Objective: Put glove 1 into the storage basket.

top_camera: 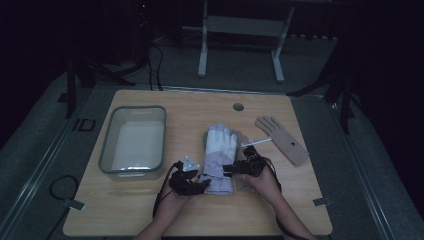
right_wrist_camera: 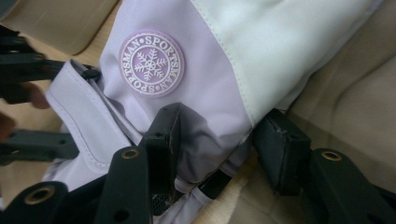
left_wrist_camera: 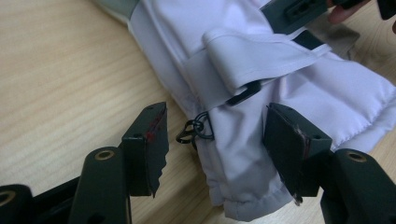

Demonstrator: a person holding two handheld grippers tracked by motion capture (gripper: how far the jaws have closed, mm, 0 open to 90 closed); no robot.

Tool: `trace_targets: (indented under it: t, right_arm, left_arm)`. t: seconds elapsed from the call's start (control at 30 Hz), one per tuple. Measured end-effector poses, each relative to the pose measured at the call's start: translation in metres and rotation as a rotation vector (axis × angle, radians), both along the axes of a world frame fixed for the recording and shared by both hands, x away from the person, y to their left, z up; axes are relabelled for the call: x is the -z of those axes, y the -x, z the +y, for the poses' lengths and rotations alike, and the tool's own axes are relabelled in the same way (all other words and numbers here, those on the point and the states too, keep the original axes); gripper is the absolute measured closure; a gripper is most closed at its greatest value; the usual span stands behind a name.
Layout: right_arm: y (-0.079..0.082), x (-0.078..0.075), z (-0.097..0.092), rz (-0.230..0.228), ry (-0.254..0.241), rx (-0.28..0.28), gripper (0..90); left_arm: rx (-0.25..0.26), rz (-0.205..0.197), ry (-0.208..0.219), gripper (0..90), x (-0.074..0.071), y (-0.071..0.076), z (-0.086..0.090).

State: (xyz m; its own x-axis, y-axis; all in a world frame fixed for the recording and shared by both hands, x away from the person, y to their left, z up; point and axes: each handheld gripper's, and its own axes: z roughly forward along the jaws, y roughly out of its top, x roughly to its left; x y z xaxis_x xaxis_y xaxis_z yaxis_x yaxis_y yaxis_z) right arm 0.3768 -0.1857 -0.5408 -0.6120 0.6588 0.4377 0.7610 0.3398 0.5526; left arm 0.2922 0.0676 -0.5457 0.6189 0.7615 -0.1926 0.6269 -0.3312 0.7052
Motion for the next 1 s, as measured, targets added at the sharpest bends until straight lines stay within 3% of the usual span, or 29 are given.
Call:
trace_targets:
  t: [0.1, 0.27, 0.33, 0.4, 0.47, 0.53, 0.6, 0.7, 0.9, 1.0]
  right_arm:
    - [-0.002, 0.003, 0.001, 0.031, -0.019, -0.011, 52.0]
    - [-0.004, 0.007, 0.000, 0.056, -0.040, -0.025, 63.4]
    - [0.000, 0.004, 0.003, 0.015, -0.010, -0.036, 71.1]
    - [0.007, -0.003, 0.011, -0.069, 0.067, -0.051, 76.4]
    - [0.016, -0.008, 0.020, -0.154, 0.143, -0.054, 78.9]
    - [0.021, -0.010, 0.025, -0.210, 0.187, -0.056, 79.6]
    - [0.022, -0.011, 0.027, -0.223, 0.197, -0.054, 79.6]
    - [0.023, -0.010, 0.028, -0.229, 0.198, -0.042, 79.7]
    - [0.023, -0.011, 0.029, -0.225, 0.207, -0.041, 80.5]
    - [0.024, -0.012, 0.028, -0.232, 0.195, -0.036, 80.9]
  left_arm:
    - [0.023, 0.021, 0.017, 43.1, 0.004, -0.004, 0.003]
    - [0.051, 0.057, 0.027, 48.2, 0.005, -0.009, 0.002]
    - [0.065, 0.071, 0.033, 51.2, 0.005, -0.010, 0.002]
    - [0.072, 0.074, 0.026, 51.8, 0.005, -0.011, 0.001]
    - [0.080, 0.095, 0.034, 51.8, 0.005, -0.013, 0.003]
    - [0.086, 0.110, 0.043, 51.7, 0.006, -0.015, 0.004]
    - [0.093, 0.111, 0.040, 51.7, 0.006, -0.016, 0.004]
    - [0.115, 0.077, 0.013, 58.0, 0.004, -0.013, 0.000]
    - [0.127, 0.128, 0.006, 72.8, -0.001, -0.019, -0.001]
    - [0.122, 0.156, 0.037, 75.1, -0.003, -0.021, 0.003]
